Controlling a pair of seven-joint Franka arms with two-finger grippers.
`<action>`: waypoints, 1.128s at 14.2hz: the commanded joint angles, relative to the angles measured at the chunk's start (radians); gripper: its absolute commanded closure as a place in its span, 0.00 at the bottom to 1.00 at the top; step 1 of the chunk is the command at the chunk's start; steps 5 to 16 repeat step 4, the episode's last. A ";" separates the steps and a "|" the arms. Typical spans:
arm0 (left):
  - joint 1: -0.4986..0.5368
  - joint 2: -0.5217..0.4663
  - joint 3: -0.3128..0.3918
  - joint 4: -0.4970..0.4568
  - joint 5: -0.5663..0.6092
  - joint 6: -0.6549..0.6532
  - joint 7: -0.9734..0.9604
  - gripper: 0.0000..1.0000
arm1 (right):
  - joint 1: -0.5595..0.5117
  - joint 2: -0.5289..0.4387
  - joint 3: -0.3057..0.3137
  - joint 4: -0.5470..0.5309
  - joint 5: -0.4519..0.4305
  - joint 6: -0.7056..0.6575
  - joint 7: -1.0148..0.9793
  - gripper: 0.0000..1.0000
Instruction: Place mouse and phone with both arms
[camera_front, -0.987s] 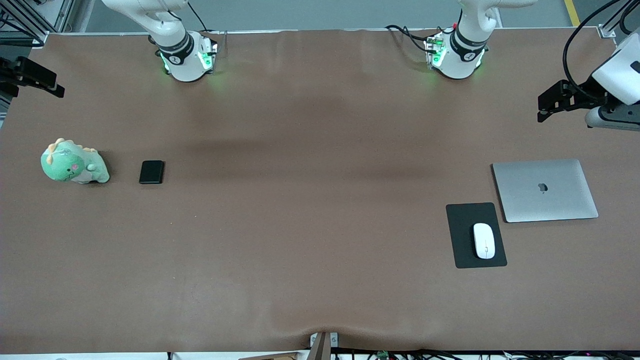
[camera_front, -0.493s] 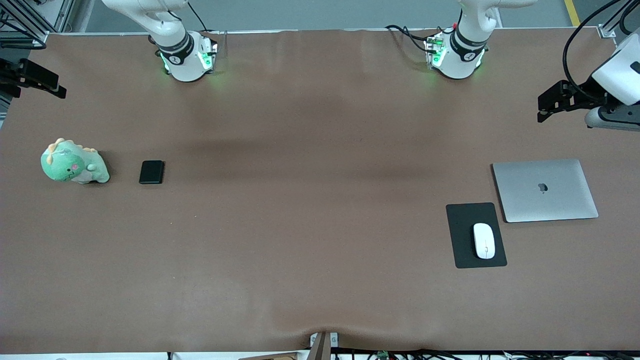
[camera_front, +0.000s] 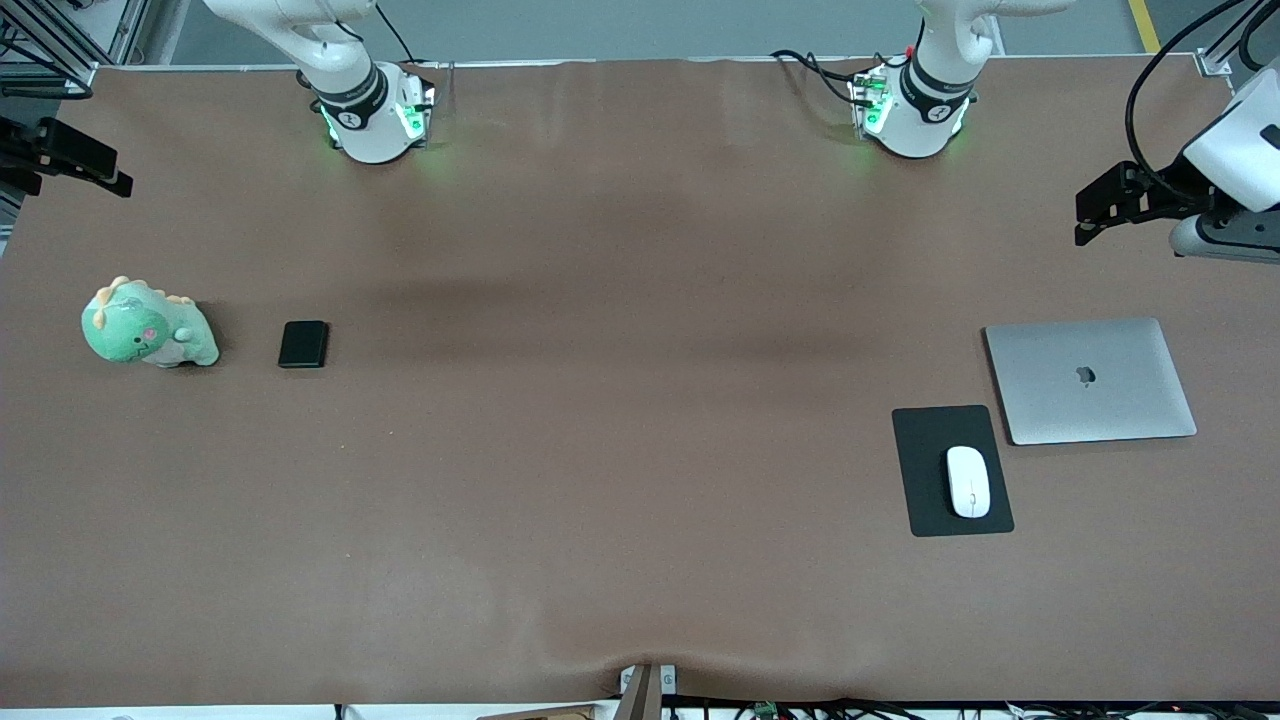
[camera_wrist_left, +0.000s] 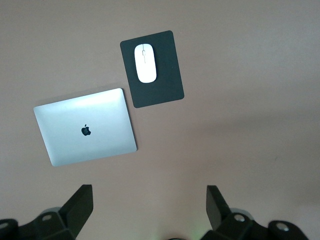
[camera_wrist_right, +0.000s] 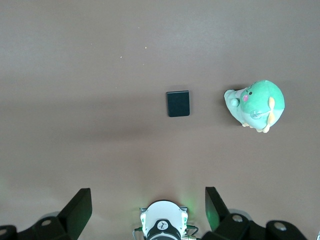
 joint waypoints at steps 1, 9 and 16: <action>0.008 -0.004 0.000 0.000 -0.006 0.009 0.028 0.00 | -0.025 -0.028 0.024 -0.031 -0.015 0.001 0.000 0.00; 0.006 -0.004 0.000 0.000 -0.006 0.011 0.028 0.00 | -0.028 -0.026 0.022 -0.031 -0.013 0.003 0.000 0.00; 0.006 -0.004 0.000 0.000 -0.006 0.011 0.028 0.00 | -0.028 -0.026 0.022 -0.031 -0.013 0.003 0.000 0.00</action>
